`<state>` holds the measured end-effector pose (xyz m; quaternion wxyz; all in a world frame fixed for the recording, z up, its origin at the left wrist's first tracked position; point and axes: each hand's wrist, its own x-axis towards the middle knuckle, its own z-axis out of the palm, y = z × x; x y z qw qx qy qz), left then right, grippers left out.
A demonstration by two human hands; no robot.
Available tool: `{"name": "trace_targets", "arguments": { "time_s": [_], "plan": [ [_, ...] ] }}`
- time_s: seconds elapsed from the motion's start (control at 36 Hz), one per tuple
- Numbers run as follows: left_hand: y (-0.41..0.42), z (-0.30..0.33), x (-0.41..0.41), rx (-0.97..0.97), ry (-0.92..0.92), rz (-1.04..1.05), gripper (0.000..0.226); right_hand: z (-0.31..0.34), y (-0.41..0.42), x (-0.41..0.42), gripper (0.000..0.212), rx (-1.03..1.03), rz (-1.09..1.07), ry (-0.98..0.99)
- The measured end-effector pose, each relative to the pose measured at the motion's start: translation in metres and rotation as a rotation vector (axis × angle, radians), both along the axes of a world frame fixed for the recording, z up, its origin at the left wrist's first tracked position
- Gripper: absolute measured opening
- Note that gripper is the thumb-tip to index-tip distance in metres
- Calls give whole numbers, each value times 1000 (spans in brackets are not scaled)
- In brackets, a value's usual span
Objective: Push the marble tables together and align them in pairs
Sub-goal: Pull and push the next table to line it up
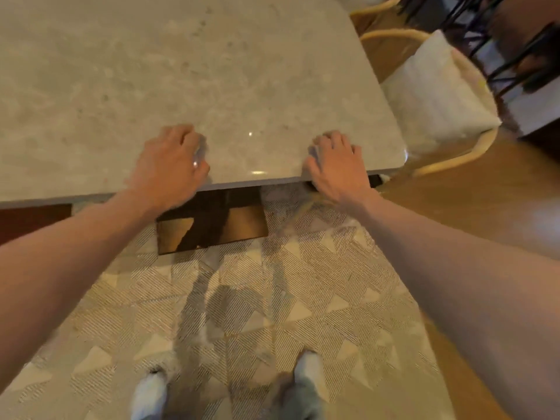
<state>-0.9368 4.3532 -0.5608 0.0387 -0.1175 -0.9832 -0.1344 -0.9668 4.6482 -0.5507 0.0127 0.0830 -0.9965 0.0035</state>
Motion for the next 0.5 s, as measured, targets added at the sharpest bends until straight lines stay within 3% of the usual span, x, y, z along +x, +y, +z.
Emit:
{"name": "trace_targets", "arguments": {
  "time_s": [0.11, 0.28, 0.5],
  "plan": [
    [75, -6, -29, -23, -15, -23, 54, -2, 69, -35, 46, -34, -58, 13],
    [205, -27, -82, 34, -7, 54, 63, -33, 150, -78, 47, -69, 74, 41],
    [243, -51, -96, -105, 134, 170, 67, -58, 159, -92, 44, -131, 186, 332]
  ]
}}
